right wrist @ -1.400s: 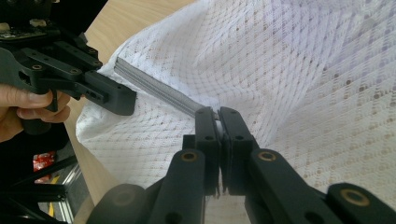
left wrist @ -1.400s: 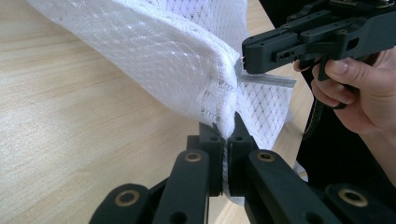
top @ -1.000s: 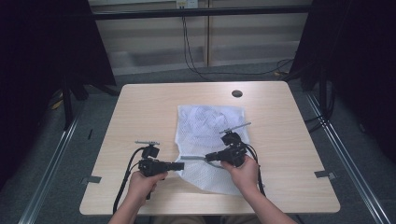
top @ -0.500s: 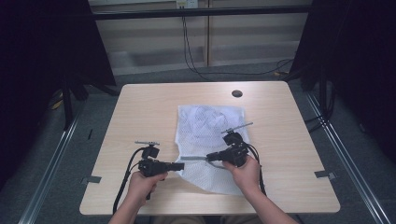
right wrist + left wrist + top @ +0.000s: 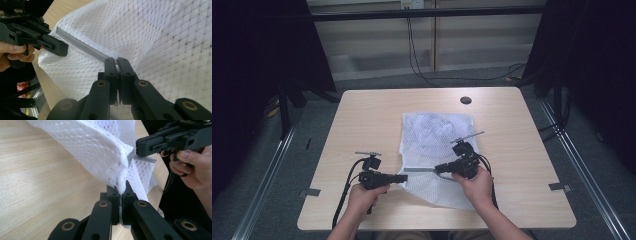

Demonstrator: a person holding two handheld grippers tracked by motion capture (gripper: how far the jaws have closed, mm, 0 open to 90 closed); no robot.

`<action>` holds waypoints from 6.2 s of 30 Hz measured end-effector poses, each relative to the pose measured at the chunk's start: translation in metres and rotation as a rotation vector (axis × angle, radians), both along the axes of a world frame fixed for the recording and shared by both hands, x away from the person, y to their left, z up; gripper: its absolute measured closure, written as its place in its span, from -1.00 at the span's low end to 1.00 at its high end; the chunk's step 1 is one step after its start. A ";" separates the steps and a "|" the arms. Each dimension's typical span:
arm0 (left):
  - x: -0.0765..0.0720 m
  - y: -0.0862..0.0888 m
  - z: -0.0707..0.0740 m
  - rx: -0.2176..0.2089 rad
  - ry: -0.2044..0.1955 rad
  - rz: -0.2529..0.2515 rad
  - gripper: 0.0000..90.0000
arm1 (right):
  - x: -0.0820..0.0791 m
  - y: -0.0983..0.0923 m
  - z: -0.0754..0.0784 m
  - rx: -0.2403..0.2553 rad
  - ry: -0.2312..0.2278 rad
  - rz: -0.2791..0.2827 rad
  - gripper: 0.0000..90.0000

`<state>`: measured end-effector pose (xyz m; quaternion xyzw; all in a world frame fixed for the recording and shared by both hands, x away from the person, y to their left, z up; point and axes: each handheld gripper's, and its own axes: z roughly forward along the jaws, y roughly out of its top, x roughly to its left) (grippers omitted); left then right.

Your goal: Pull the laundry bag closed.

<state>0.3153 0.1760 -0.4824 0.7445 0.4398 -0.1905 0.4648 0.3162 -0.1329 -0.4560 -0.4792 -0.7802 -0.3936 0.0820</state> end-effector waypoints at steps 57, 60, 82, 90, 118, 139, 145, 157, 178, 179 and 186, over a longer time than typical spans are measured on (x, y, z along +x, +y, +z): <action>-0.001 0.010 0.003 0.010 -0.009 0.016 0.98 | -0.002 -0.035 0.002 -0.005 -0.003 -0.046 0.94; -0.001 0.010 0.003 0.016 -0.011 0.015 0.98 | -0.002 -0.034 0.002 -0.010 0.003 -0.048 0.94; -0.001 0.011 0.004 0.015 -0.006 0.011 0.98 | -0.003 -0.040 0.000 -0.009 0.001 -0.055 0.94; -0.001 0.013 0.004 0.012 -0.008 0.020 0.98 | -0.003 -0.045 -0.001 -0.032 0.008 -0.067 0.94; -0.003 0.013 0.005 0.016 -0.020 0.015 0.98 | -0.005 -0.066 0.000 -0.024 -0.008 -0.100 0.94; -0.001 0.012 0.003 0.007 -0.001 0.019 0.98 | -0.009 -0.075 0.004 -0.017 -0.021 -0.114 0.94; -0.001 0.012 0.003 0.011 -0.002 0.012 0.98 | -0.009 -0.077 0.003 -0.008 -0.017 -0.116 0.94; 0.000 0.012 0.003 0.018 -0.004 0.005 0.98 | -0.009 -0.084 0.004 -0.024 -0.020 -0.130 0.94; 0.000 0.011 0.003 0.030 -0.007 0.014 0.98 | -0.011 -0.094 0.003 -0.022 -0.015 -0.149 0.94; 0.000 0.011 0.003 0.033 -0.014 0.013 0.98 | -0.011 -0.094 0.003 -0.020 -0.017 -0.149 0.94; 0.000 0.010 0.004 0.042 -0.020 0.020 0.98 | -0.011 -0.095 0.003 -0.027 -0.019 -0.154 0.94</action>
